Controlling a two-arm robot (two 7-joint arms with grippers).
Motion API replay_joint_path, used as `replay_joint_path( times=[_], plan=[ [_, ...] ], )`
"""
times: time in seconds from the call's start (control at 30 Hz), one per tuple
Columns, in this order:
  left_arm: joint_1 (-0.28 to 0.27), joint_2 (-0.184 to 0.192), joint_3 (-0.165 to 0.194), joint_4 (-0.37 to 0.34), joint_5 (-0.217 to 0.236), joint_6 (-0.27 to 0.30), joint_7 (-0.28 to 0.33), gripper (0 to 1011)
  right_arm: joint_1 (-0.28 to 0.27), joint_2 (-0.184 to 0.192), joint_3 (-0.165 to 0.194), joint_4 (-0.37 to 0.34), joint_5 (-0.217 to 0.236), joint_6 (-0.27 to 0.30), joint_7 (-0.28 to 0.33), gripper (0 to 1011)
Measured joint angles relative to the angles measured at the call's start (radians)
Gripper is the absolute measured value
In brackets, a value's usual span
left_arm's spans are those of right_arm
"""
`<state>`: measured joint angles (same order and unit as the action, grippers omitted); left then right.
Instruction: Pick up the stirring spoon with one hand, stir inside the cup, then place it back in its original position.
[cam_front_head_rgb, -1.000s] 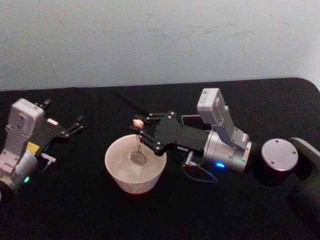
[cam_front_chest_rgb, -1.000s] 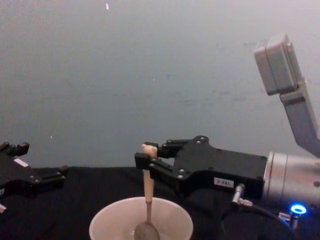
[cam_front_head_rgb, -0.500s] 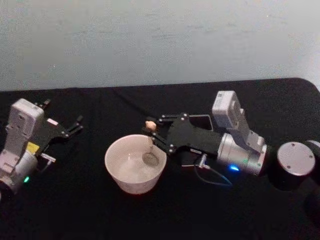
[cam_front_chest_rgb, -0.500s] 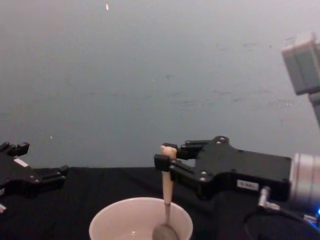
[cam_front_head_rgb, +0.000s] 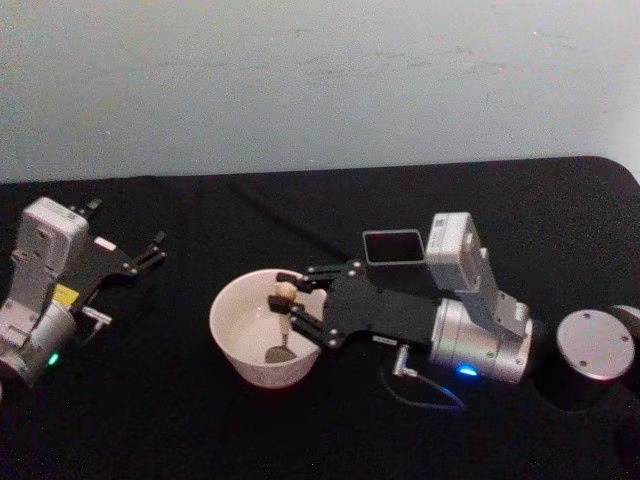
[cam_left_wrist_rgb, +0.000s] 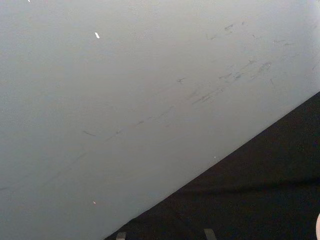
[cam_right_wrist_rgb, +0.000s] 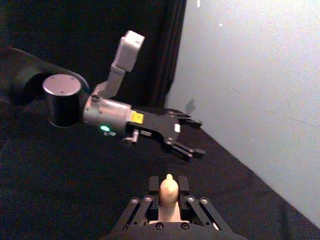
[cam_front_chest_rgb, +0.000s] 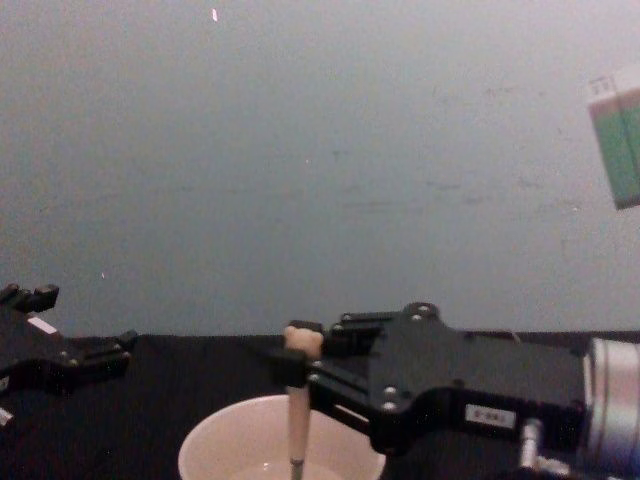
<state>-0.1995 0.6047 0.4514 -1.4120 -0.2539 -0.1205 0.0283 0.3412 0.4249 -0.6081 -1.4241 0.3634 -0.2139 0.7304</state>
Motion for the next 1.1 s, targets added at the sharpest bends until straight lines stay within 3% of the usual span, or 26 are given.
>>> replay_joint_path(
  times=[0.27,0.53,1.1],
  plan=[
    [0.000,0.000,0.000,0.000,0.000,0.000,0.000,1001,0.034,-0.046,-0.022,0.046,-0.010,-0.005,-0.012,214],
    [0.000,0.000,0.000,0.000,0.000,0.000,0.000,1001,0.076,-0.084,-0.017,0.112,-0.031,-0.019,-0.044,214],
    [0.000,0.000,0.000,0.000,0.000,0.000,0.000,1001,0.082,-0.084,0.009,0.140,-0.052,-0.022,-0.066,214]
  ],
)
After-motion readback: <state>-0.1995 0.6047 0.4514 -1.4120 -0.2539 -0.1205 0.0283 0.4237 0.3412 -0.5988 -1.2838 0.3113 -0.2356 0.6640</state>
